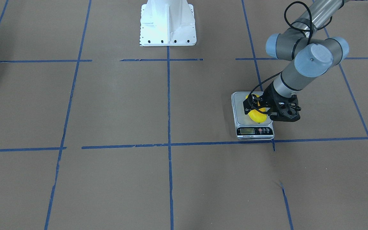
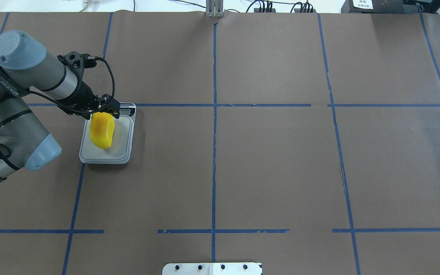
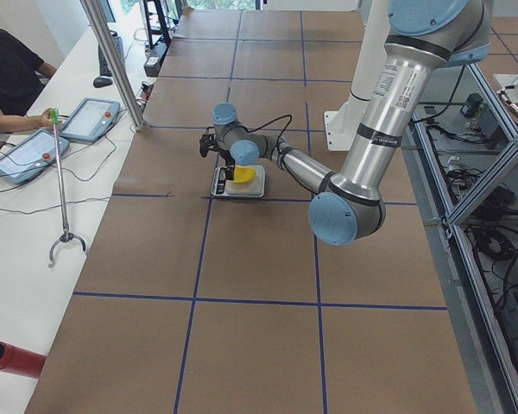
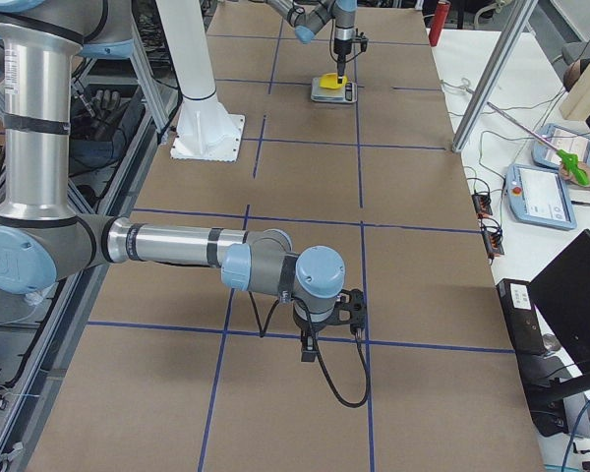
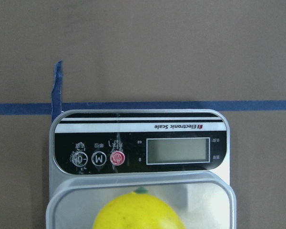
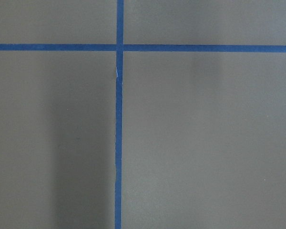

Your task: Weigh mango

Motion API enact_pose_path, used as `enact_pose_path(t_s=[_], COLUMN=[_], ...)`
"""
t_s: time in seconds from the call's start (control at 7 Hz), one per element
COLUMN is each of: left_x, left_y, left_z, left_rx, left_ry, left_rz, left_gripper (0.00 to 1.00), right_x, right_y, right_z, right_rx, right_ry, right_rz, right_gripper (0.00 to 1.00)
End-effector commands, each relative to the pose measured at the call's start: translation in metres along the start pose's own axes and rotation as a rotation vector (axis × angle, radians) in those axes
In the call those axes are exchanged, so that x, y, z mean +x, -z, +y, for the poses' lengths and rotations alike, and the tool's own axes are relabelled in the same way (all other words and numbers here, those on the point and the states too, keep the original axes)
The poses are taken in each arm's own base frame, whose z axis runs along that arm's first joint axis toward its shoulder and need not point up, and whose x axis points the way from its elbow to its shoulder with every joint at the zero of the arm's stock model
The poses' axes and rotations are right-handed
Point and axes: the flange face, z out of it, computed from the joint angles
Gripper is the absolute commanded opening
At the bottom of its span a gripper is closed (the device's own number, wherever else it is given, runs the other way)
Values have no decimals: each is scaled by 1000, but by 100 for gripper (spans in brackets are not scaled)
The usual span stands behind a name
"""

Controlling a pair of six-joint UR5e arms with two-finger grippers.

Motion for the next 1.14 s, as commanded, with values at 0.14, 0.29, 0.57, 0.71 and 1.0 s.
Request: enact_pose_path(t_s=[0.14,0.29,0.57,0.71,1.0], left_x=[-3,-38,-191,-274,-392], left_y=[146,180,222,233,202], left_z=[1,-8,-6,3,21], left_rx=[86,141,100,78,-20], left_ry=[-181,-200,-258,-254,-222], left_rz=[-62,-87,-128,-130,-155], left_gripper=[100,100,100,100,100], right_x=[0,0,0,1,1], right_y=[0,0,0,-1,-1], right_z=[0,0,0,0,0], right_rx=[0,0,0,-1,-1], right_ry=[0,0,0,-1,-1], right_rz=[0,0,0,0,0], right_gripper=[100,100,100,100,100])
